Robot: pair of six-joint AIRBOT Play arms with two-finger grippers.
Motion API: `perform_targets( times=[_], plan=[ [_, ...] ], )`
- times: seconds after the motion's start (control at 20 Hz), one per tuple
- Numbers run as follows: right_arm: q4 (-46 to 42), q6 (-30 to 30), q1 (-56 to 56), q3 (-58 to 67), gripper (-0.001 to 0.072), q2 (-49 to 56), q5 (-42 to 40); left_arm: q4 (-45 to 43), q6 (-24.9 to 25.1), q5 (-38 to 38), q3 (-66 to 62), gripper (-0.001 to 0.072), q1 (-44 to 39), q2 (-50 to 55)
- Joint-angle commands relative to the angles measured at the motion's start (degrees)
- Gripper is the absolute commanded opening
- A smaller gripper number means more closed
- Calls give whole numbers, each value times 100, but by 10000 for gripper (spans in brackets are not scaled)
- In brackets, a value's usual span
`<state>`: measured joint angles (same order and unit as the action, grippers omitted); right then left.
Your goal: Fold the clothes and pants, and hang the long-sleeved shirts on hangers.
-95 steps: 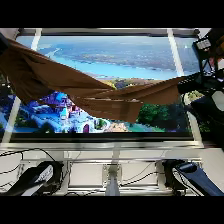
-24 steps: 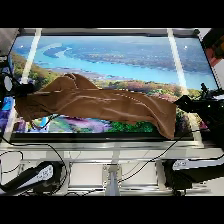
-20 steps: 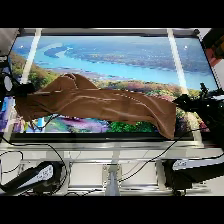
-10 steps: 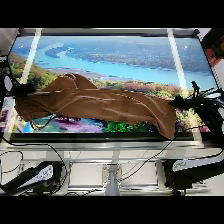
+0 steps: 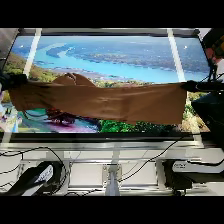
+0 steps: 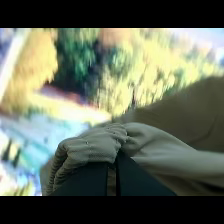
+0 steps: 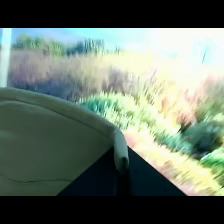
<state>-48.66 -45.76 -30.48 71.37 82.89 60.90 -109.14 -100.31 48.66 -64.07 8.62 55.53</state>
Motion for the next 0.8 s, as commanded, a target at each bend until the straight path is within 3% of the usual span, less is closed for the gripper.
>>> perform_targets(
  times=[0.0,0.25,0.4,0.75],
  plan=[
    [46,201,4,411,12,-791,-269,-35,20,-1285,-4,43,7,-844],
    [44,192,4,487,12,-1843,-1189,-35,17,-2693,-4,43,11,-1674],
    [96,138,7,487,12,-2076,-1495,-33,20,-2704,0,43,11,-1613],
    [15,-136,201,391,12,-1781,-1523,-35,20,-3056,0,43,11,-269]
  ],
)
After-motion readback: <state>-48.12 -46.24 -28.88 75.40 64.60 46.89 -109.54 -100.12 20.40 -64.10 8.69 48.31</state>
